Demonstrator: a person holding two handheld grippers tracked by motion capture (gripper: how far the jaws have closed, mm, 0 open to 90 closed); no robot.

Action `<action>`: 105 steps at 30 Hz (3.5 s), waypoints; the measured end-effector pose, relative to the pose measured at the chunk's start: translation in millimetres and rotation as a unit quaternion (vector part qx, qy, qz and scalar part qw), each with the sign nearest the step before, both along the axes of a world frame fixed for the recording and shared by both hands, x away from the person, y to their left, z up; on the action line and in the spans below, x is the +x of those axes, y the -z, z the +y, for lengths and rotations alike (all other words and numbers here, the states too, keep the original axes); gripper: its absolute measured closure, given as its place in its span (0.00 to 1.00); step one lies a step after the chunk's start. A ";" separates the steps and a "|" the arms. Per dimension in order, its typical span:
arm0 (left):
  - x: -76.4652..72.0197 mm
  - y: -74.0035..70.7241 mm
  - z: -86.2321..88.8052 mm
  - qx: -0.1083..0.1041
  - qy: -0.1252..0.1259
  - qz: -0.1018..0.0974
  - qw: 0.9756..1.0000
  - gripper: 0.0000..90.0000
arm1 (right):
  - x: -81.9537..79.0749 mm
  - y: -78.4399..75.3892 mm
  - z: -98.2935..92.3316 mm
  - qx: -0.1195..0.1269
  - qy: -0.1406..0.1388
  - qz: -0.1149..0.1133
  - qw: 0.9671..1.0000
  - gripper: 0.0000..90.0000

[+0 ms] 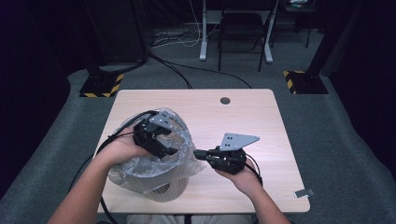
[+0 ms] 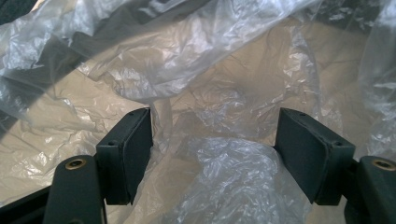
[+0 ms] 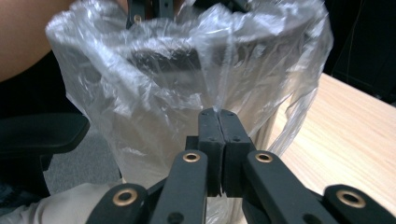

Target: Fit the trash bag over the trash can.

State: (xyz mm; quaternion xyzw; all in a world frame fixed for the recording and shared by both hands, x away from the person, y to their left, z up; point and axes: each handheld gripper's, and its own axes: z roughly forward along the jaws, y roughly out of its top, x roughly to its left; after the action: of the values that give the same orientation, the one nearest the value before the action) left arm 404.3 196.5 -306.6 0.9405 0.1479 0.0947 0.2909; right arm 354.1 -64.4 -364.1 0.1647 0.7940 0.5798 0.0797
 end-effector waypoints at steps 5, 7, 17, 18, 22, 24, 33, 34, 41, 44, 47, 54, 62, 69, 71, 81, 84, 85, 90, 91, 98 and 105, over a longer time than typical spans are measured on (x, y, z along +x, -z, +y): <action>0.3 1.5 -0.9 0.007 0.002 0.003 1.000 0.30 | -0.3 7.5 5.5 -0.010 -0.009 0.005 1.000 1.00; 0.7 2.2 -1.3 0.011 0.004 0.004 1.000 0.30 | -0.1 9.3 5.7 -0.011 -0.012 0.005 1.000 1.00; 1.0 3.3 -1.4 0.014 0.009 0.003 1.000 0.31 | 2.4 23.5 5.5 -0.017 -0.013 0.018 1.000 1.00; 1.0 3.6 -1.6 0.016 0.009 0.003 1.000 0.31 | 2.6 24.4 5.4 -0.017 -0.013 0.018 1.000 1.00; 0.4 7.2 -4.5 0.039 0.004 -0.002 0.999 0.31 | 1.5 25.3 5.7 -0.021 -0.013 0.015 1.000 1.00; 0.0 7.8 -5.2 0.043 0.006 -0.003 0.999 0.31 | 1.2 25.3 5.4 -0.022 -0.011 0.013 1.000 1.00; -0.5 7.0 -4.9 0.042 0.006 -0.002 0.999 0.31 | -1.5 26.0 6.6 -0.032 -0.002 0.005 0.999 1.00; -0.7 6.8 -5.0 0.041 0.007 -0.003 0.999 0.31 | -1.7 25.9 6.6 -0.031 0.001 0.005 0.999 1.00; -3.4 -9.6 4.6 -0.022 0.009 -0.016 1.000 0.32 | -4.4 20.6 2.5 -0.026 0.009 0.000 1.000 0.92; -6.7 -15.8 8.4 -0.025 0.009 -0.027 0.999 0.32 | -4.4 18.9 0.7 -0.024 0.011 0.000 1.000 0.92; -12.9 -29.2 17.7 -0.033 0.005 -0.043 0.999 0.32 | -4.6 17.9 -0.2 -0.022 0.012 0.001 1.000 0.89; -17.2 -39.8 57.8 -0.052 -0.048 -0.036 0.997 0.32 | -4.6 18.6 -1.4 -0.018 0.017 0.006 1.000 0.82; -18.4 -22.3 64.7 -0.030 -0.049 -0.013 0.998 0.33 | -1.8 21.9 0.1 -0.020 0.018 0.013 1.000 0.80; -17.0 -11.3 69.3 -0.017 -0.047 0.022 0.999 0.36 | -1.1 22.1 -0.1 -0.019 0.019 0.014 1.000 0.78; -17.8 -11.8 71.9 -0.029 -0.046 0.025 0.998 0.37 | -0.7 22.6 -0.2 -0.018 0.019 0.015 1.000 0.78; -22.0 -10.3 70.3 -0.017 -0.038 0.019 0.999 0.37 | 0.6 22.5 0.1 -0.018 0.021 0.016 0.999 0.77; -23.3 -9.7 69.5 -0.006 -0.033 0.024 0.999 0.38 | 0.6 22.4 0.1 -0.017 0.021 0.016 0.999 0.77; -23.3 -9.7 69.5 -0.006 -0.033 0.024 0.999 0.38 | 0.6 22.4 0.1 -0.017 0.021 0.016 1.000 0.76; -26.8 -17.5 69.1 -0.014 -0.030 0.008 0.999 0.35 | 0.5 22.2 1.3 -0.019 0.020 0.015 0.999 0.76; -27.8 -20.2 69.7 -0.022 -0.029 0.003 0.999 0.35 | 0.4 22.0 1.6 -0.018 0.020 0.015 1.000 0.76; -40.5 -30.8 72.3 -0.089 -0.003 0.007 0.996 0.33 | -0.1 21.6 0.6 -0.018 0.023 0.014 0.999 0.75; -46.5 -23.4 67.1 -0.071 0.015 0.011 0.997 0.32 | -0.1 22.3 1.9 -0.017 0.022 0.014 1.000 0.75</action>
State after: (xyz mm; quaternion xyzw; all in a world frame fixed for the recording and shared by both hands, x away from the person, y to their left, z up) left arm 357.8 263.6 -283.2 0.9206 0.1435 0.0694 0.3566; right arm 354.0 -62.6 -386.4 0.1889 0.8011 0.5617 0.0841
